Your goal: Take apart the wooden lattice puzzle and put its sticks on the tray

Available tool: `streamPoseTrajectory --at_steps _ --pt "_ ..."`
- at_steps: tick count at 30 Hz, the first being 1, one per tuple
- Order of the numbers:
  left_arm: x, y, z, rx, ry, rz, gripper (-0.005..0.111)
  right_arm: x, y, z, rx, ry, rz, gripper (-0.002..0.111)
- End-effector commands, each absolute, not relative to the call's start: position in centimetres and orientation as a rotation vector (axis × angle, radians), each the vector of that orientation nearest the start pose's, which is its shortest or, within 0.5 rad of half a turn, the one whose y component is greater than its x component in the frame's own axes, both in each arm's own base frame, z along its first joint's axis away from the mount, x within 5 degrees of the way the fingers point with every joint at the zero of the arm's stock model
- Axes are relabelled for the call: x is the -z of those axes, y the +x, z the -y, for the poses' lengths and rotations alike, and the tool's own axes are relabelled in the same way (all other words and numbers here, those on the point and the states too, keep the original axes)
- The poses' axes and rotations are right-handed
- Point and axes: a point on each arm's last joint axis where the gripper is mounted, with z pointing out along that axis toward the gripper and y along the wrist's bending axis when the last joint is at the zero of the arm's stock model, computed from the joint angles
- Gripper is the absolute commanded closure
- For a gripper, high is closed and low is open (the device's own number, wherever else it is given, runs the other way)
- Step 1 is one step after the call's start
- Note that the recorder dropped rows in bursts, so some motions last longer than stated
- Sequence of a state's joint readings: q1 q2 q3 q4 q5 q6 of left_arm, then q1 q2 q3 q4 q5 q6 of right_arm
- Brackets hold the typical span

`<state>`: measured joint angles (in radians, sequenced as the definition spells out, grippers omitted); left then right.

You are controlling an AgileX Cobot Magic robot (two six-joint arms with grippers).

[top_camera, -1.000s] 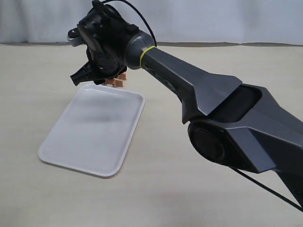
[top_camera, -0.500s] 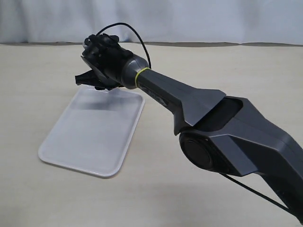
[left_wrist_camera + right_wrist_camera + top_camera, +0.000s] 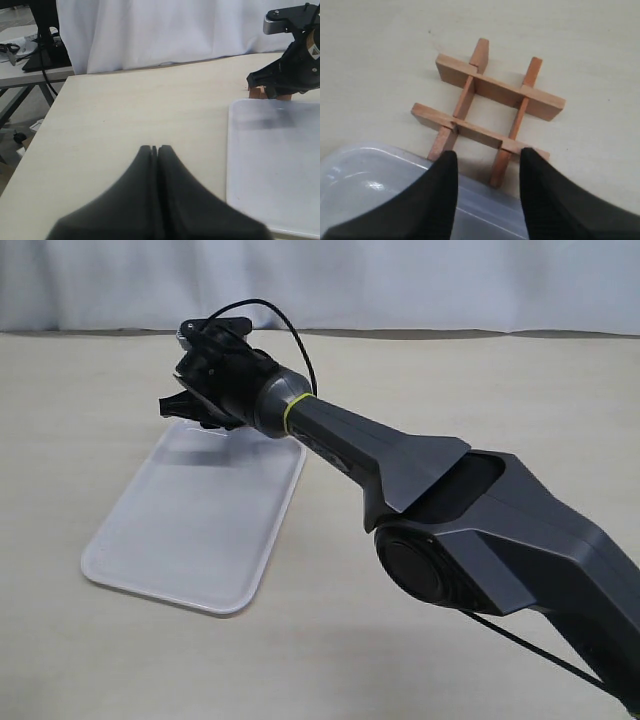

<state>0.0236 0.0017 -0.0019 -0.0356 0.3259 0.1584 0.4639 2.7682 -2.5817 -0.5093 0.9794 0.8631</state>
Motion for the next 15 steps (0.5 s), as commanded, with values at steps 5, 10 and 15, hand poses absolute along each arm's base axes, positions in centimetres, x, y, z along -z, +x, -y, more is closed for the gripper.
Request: streamPoseTrajectory --at_steps 5,10,15 --pt "-18.52 5.42 -0.03 -0.097 0.099 -1.791 0.107 -11.14 53.02 -22.12 0.114 0.319 -2.430 0.096" --pt "-18.52 5.42 -0.03 -0.097 0.099 -1.791 0.107 -11.14 53.00 -22.04 0.116 0.346 -2.426 0.104" --pt "-18.52 5.42 -0.03 -0.097 0.099 -1.791 0.107 -11.10 52.78 -21.53 0.188 0.377 -2.435 0.104"
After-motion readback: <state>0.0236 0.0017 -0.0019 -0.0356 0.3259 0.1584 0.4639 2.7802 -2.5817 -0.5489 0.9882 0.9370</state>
